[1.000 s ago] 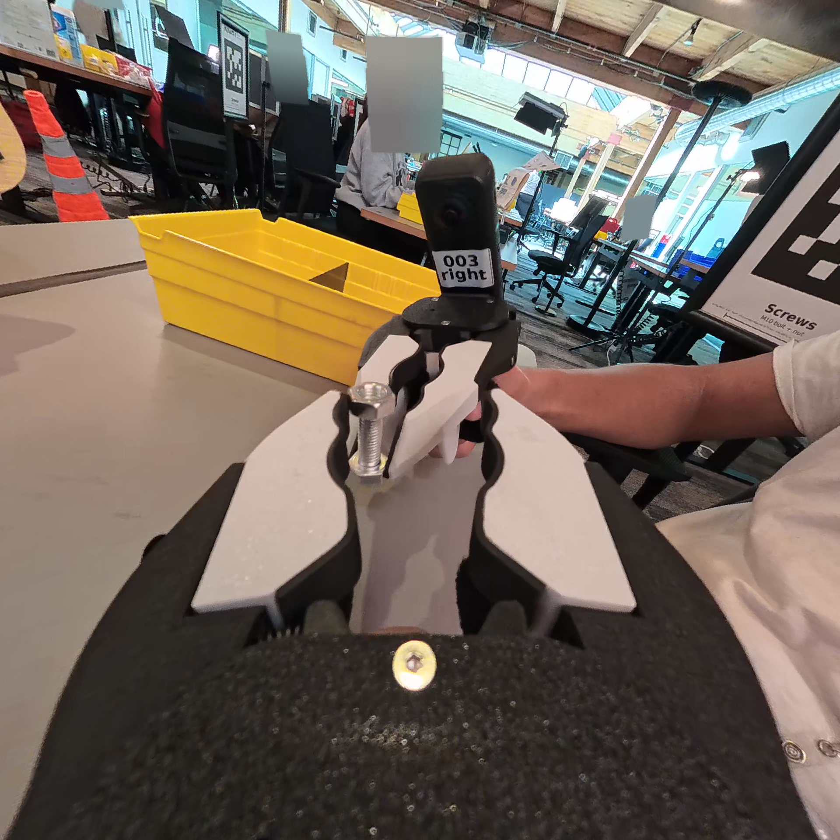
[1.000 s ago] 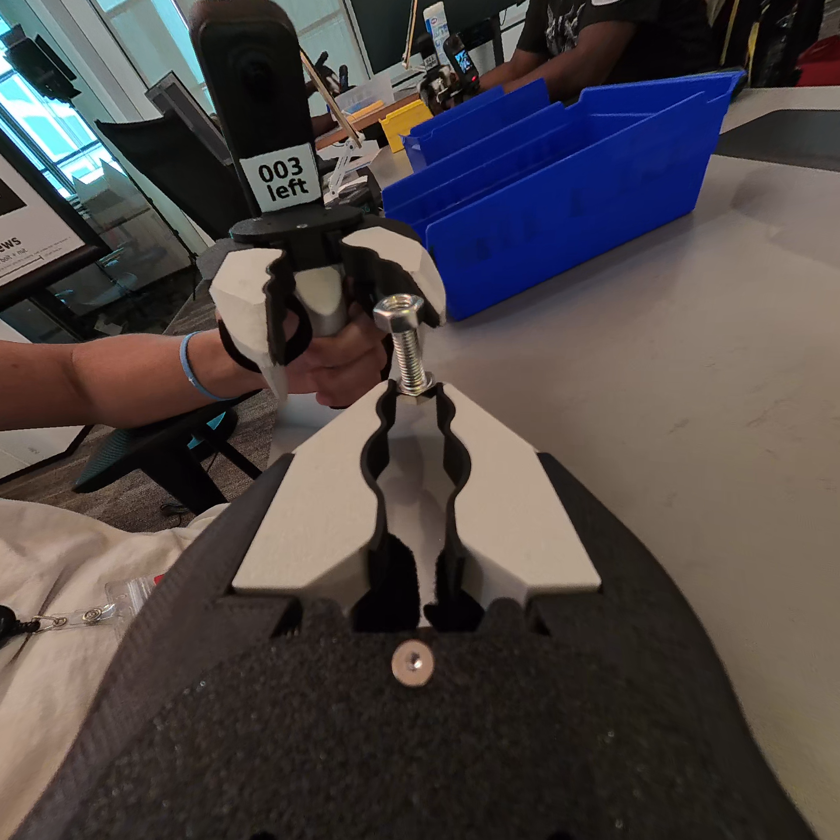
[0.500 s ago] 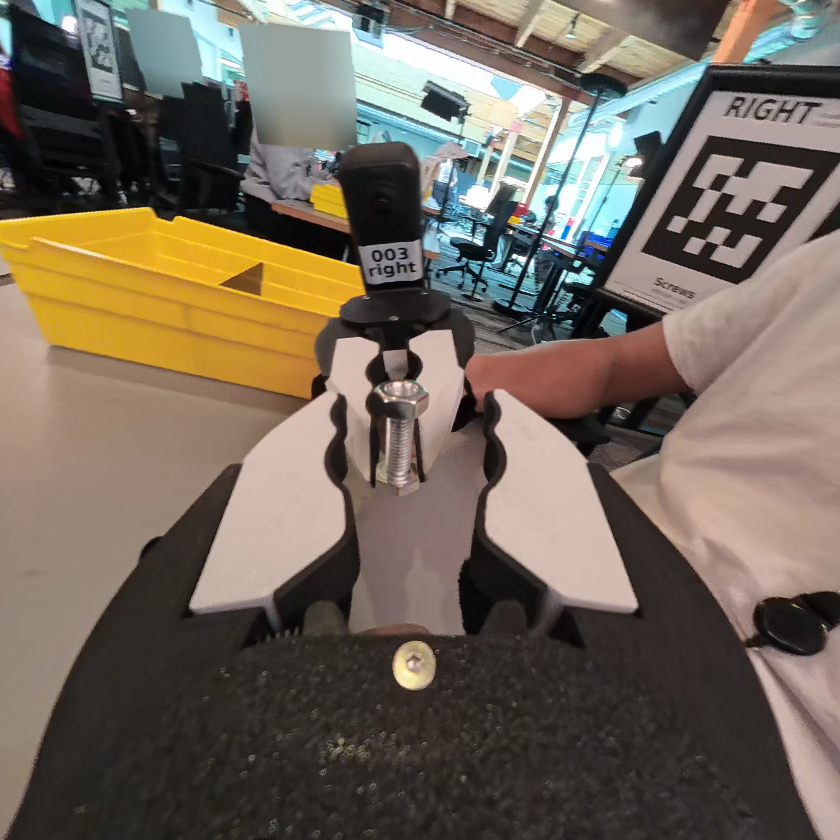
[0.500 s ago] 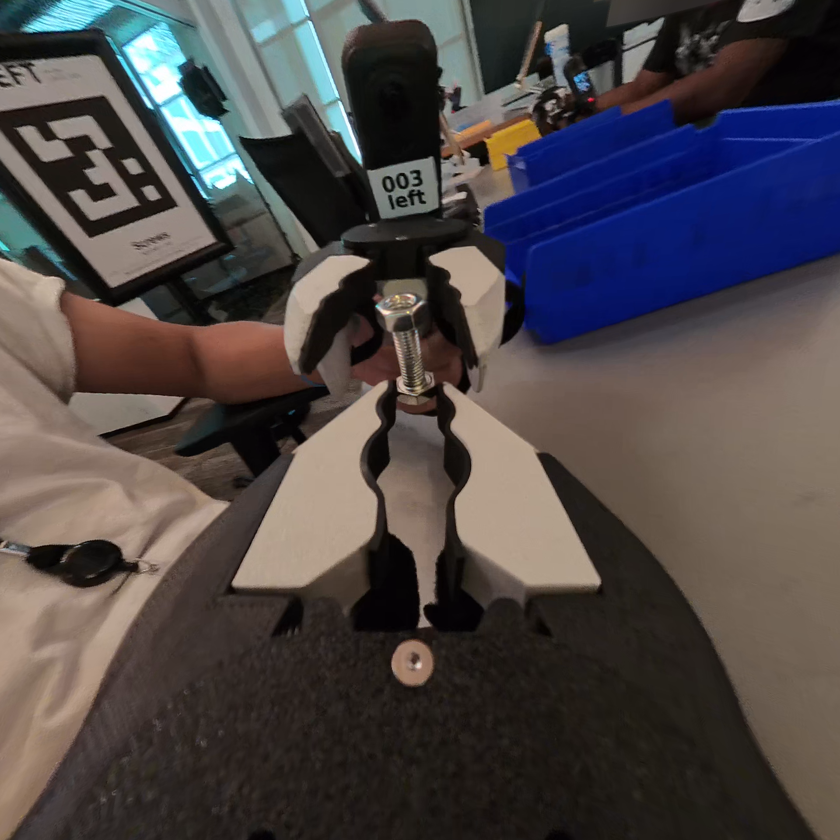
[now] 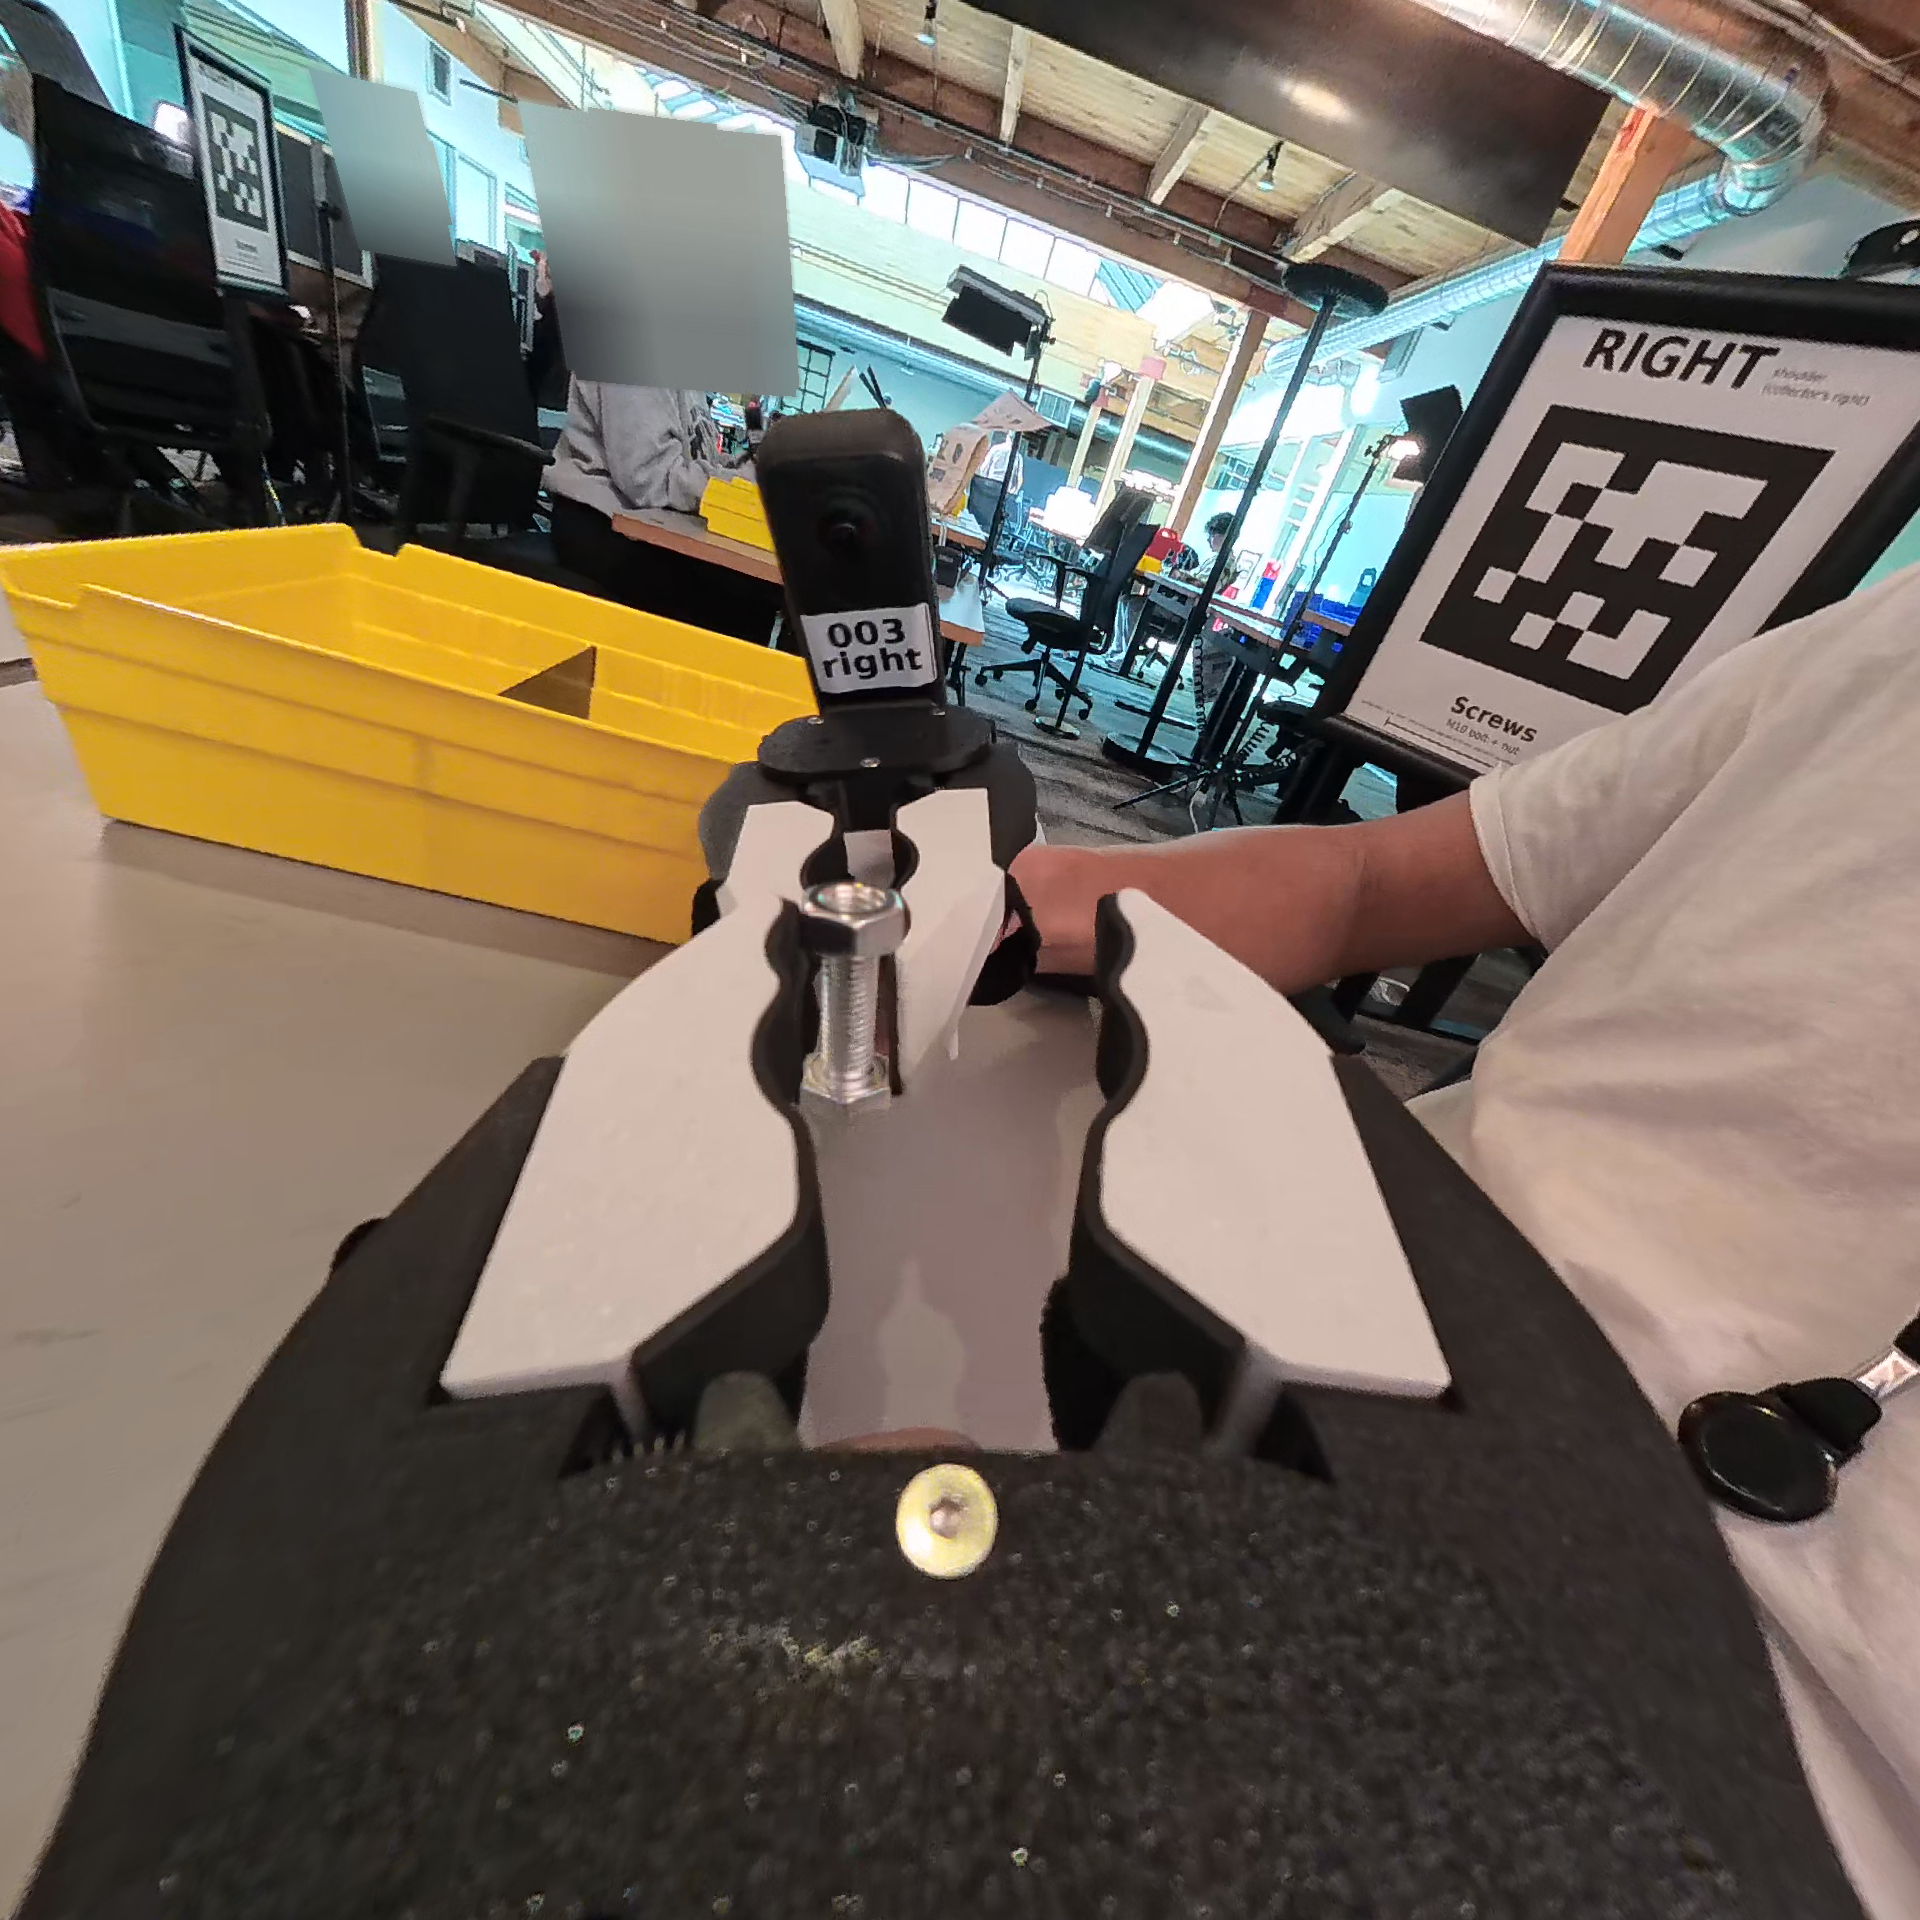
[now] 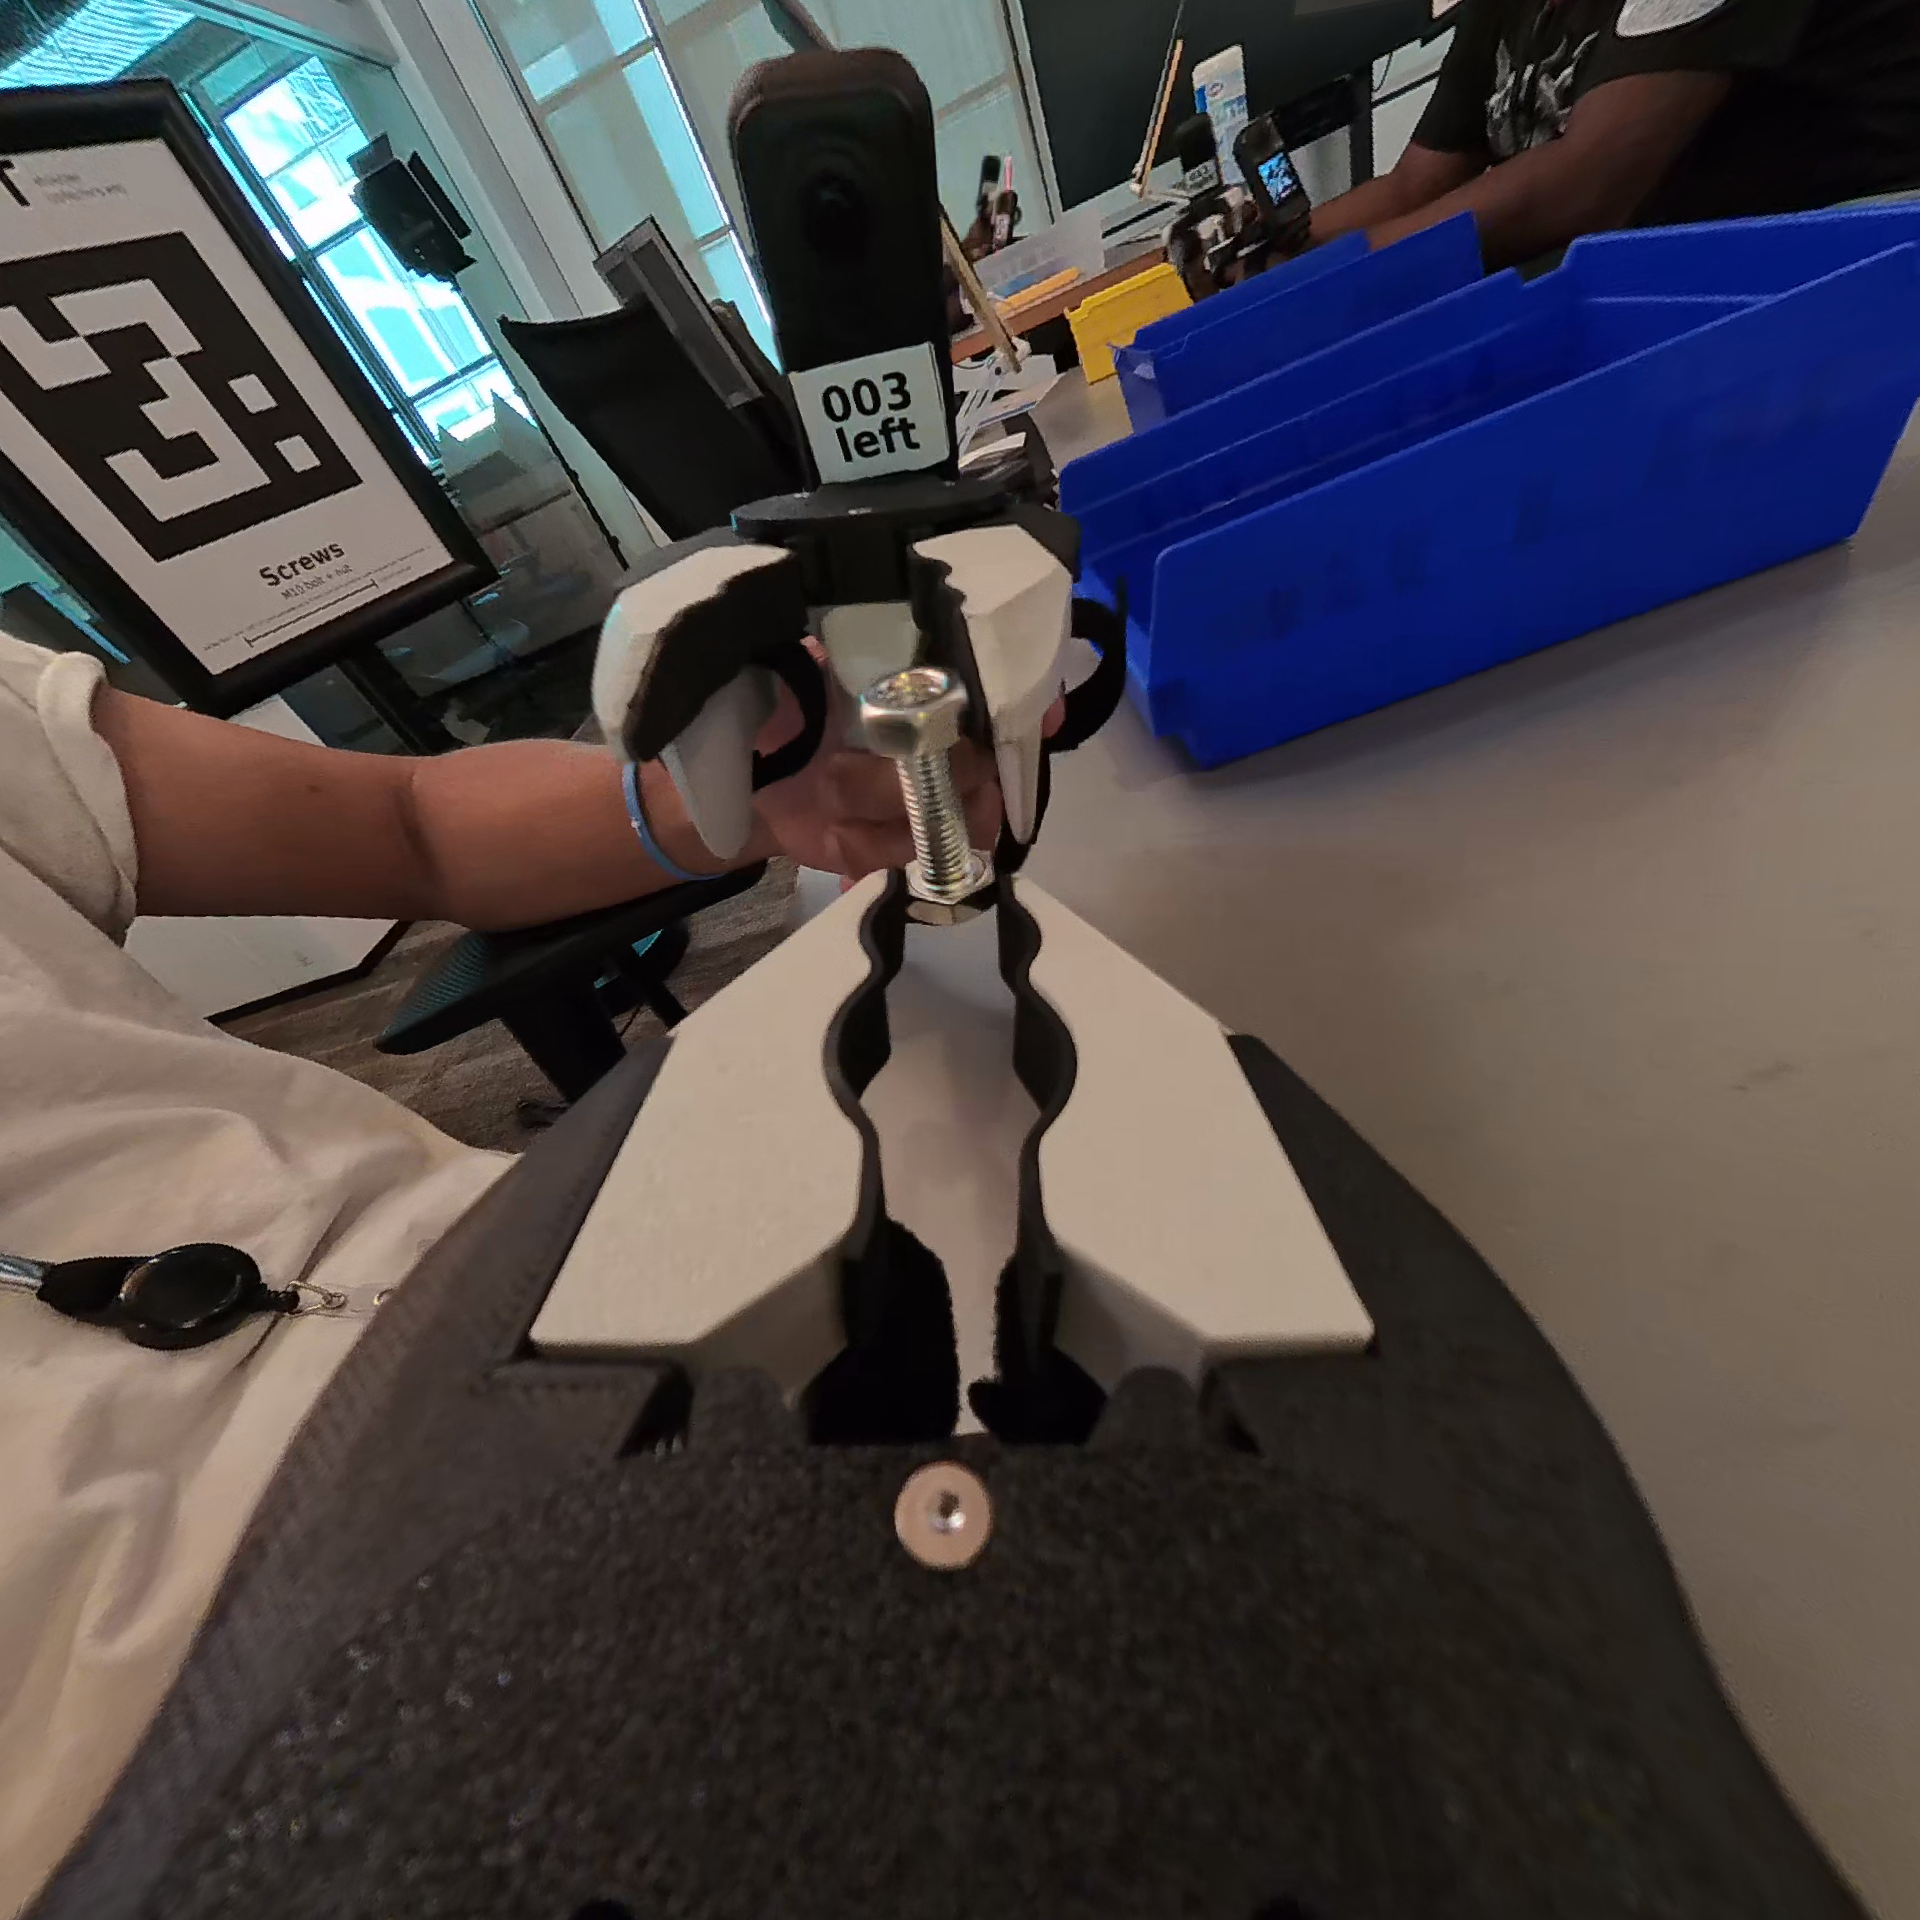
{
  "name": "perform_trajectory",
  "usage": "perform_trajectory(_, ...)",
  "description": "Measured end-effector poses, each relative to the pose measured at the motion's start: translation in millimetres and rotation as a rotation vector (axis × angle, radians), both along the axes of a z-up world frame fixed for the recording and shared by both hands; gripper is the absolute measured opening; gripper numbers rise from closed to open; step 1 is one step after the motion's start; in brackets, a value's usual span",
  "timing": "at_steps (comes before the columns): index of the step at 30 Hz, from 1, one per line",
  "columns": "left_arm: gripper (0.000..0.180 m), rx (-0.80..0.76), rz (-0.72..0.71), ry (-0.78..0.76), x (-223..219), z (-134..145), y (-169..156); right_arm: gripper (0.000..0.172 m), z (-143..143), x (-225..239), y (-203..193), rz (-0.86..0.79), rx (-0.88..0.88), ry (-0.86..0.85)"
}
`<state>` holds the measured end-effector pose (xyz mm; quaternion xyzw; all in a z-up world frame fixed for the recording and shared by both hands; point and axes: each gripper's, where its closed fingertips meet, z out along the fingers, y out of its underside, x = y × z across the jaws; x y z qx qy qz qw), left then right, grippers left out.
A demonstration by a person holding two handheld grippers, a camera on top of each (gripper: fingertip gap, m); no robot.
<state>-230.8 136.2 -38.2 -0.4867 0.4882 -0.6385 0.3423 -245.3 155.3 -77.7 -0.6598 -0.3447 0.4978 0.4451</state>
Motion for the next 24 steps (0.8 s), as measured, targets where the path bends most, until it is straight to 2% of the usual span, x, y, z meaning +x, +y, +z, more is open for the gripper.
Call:
perform_trajectory(6, 0.054, 0.013, 0.047, 0.011, -1, -4, 10, 0.017, 0, 0, -2, 0.009, 0.004, 0.0)
perform_trajectory(11, 0.058, 0.016, 0.014, 0.001, 2, -3, 2, 0.017, -5, -15, -8, 0.046, -0.007, -0.019)
perform_trajectory(16, 0.056, 0.023, -0.029, 0.02, 6, -6, -9, 0.017, -5, -16, -4, 0.031, -0.013, -0.013)
perform_trajectory(24, 0.05, -0.001, 0.001, 0.009, 3, -4, 1, 0.017, -3, -8, -1, 0.009, -0.012, -0.007)
